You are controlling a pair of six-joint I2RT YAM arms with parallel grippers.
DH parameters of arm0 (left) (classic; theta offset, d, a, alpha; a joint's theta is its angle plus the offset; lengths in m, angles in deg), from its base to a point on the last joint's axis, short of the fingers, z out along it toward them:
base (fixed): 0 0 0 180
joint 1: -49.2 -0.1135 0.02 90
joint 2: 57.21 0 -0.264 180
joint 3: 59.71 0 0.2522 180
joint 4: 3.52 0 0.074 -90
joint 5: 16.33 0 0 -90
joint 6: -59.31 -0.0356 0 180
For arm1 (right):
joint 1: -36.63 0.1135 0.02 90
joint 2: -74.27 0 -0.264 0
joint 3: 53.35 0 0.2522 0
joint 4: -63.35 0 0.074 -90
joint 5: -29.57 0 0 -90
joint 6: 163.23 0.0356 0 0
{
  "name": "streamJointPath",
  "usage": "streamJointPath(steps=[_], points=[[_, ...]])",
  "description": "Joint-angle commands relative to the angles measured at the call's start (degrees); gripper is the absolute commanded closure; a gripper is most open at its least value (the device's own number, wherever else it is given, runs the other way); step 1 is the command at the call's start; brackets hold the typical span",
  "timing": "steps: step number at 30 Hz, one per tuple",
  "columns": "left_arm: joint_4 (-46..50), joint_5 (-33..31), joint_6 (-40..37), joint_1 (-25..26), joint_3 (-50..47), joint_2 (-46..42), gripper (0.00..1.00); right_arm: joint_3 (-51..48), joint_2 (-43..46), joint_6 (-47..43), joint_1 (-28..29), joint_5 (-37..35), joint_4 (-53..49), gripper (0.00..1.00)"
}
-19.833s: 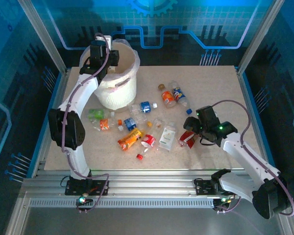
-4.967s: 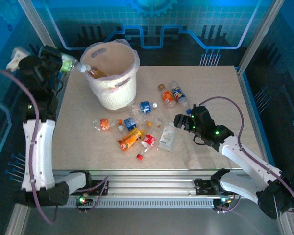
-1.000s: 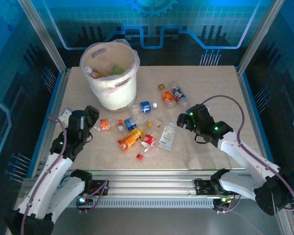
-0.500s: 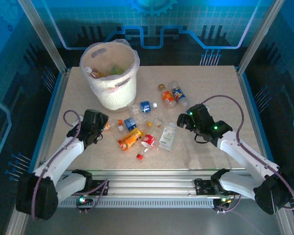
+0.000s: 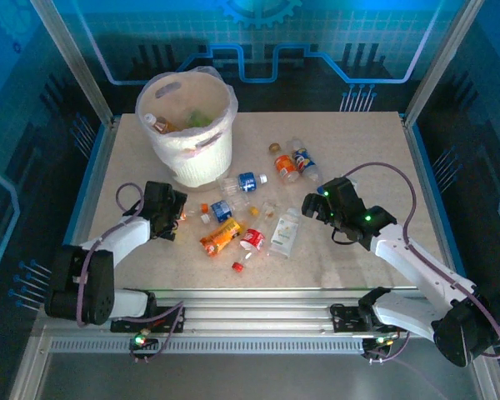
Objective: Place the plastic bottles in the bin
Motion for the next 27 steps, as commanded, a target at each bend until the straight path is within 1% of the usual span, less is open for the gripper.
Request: streamJointPath(steps=[1, 6, 16, 21, 23, 27], points=[[-1.2, 1.6, 2.0, -0.6, 0.1, 2.0, 0.01, -0.7, 0.9, 0.7, -0.9, -0.4, -0.3, 0.00], [-3.1, 1.8, 3.1, -0.9, 0.0, 4.3, 0.03, -0.6, 0.2, 0.7, -0.9, 0.0, -0.1, 0.00], [-7.5, 3.4, 4.1, -1.3, 0.4, 8.7, 0.23, -0.8, -1.2, 1.1, -0.9, 1.6, 0.9, 0.00], [-6.6, 2.8, 4.2, -1.5, 0.2, 7.8, 0.31, -0.8, -1.3, 1.2, -1.0, 1.8, 1.1, 0.00], [-5.9, 1.7, 3.8, -1.7, 0.1, 6.6, 0.33, -0.8, -1.3, 1.2, -1.0, 1.9, 1.0, 0.00], [-4.6, -1.1, 2.6, -2.3, -0.3, 3.3, 0.39, -0.7, -1.2, 1.0, -1.1, 2.2, 1.4, 0.00]])
